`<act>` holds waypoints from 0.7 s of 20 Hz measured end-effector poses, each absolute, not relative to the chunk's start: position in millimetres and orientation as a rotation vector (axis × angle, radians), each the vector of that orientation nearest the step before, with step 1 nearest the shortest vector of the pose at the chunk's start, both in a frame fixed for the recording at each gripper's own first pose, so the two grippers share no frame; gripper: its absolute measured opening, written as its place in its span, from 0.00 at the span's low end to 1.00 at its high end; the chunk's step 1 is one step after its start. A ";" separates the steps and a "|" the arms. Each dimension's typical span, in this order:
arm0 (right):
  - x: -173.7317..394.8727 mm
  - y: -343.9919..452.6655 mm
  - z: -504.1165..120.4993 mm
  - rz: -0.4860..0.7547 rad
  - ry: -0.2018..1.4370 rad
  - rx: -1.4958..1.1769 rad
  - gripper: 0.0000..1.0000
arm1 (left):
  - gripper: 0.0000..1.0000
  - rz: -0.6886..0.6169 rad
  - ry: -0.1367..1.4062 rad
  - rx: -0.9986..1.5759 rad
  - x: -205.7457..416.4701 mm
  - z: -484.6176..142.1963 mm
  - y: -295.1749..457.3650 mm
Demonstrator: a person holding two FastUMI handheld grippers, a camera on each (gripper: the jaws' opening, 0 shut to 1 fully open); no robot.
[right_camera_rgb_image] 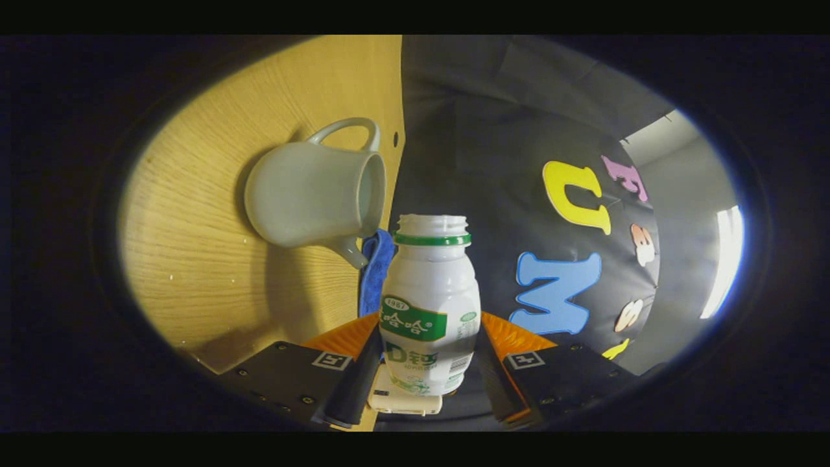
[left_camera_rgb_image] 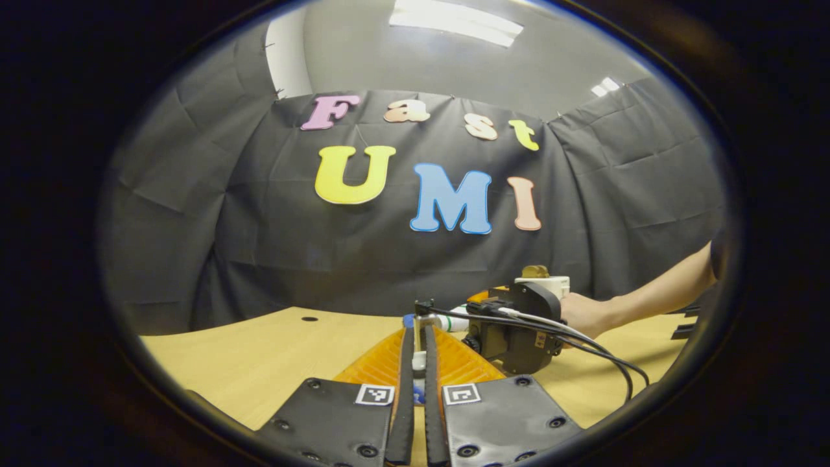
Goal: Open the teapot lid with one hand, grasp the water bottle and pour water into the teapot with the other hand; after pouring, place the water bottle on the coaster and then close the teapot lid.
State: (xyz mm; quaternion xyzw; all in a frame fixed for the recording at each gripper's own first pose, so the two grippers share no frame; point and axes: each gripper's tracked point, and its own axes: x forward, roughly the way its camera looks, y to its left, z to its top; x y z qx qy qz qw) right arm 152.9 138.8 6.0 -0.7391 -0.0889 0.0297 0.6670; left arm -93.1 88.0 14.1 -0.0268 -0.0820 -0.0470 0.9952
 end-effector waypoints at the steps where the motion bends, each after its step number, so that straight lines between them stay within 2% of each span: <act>1: 152.4 139.8 6.5 0.067 -0.211 -1.682 0.72 | 0.13 -0.093 -0.162 -0.052 -92.7 13.7 88.6; 14: 154.6 140.3 17.4 0.042 -0.242 -1.775 0.72 | 0.13 -0.090 -0.159 -0.052 -92.2 13.3 89.7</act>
